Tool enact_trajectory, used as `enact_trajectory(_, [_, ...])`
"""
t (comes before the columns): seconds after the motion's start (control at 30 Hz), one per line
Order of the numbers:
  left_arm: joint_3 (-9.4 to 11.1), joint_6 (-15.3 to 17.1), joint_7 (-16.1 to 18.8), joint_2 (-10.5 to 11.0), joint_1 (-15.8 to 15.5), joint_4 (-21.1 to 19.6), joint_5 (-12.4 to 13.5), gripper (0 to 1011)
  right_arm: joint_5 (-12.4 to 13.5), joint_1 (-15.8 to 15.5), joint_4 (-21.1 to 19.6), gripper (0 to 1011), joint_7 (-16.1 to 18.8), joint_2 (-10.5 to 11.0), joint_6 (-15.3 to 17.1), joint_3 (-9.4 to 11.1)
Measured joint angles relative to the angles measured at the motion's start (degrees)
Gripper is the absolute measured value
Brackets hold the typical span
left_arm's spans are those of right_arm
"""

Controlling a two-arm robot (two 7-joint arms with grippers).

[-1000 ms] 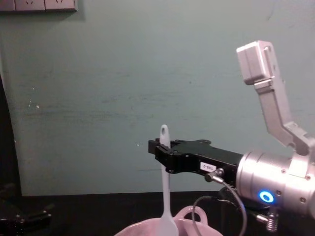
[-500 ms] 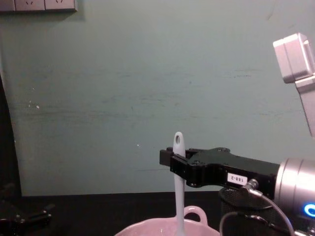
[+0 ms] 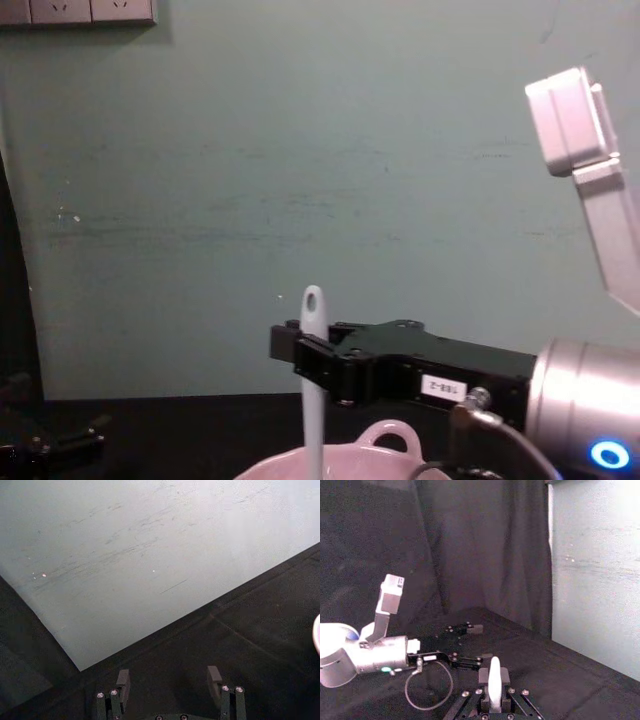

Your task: Use the one hand to pick up the spoon and stir the clear water in the bowl.

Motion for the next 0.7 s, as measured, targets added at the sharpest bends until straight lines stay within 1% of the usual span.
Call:
enact_trajectory(0.1, [0.00,0.00,0.00,0.00,-0.01,0.00,0.00,1011,-0.05,0.81,1.06,116,-0.11,-1.10,-0.16,-0.80])
enact_trajectory(0.23, [0.00,0.00,0.00,0.00,0.00,0.00,0.00,1011,-0.19,1.56,2.46,116,-0.50,-2.17,-0.70,-1.21])
enact_trajectory(0.3, [0.00,0.00,0.00,0.00,0.00,0.00,0.00,1011,-0.43,2.50,4.39,116,-0.91,-3.45,-1.66,-1.41])
enact_trajectory(0.53, [0.00,0.00,0.00,0.00,0.00,0.00,0.00,1011,-1.54,4.55,9.16,116,-2.12,-6.35,-4.53,-1.21])
enact_trajectory(0.57, [0.00,0.00,0.00,0.00,0.00,0.00,0.00,1011,-1.86,5.10,10.58,116,-2.49,-7.14,-5.35,-1.01])
enact_trajectory(0.7, [0.00,0.00,0.00,0.00,0.00,0.00,0.00,1011,-2.69,6.28,13.56,116,-3.47,-8.83,-7.11,-0.25])
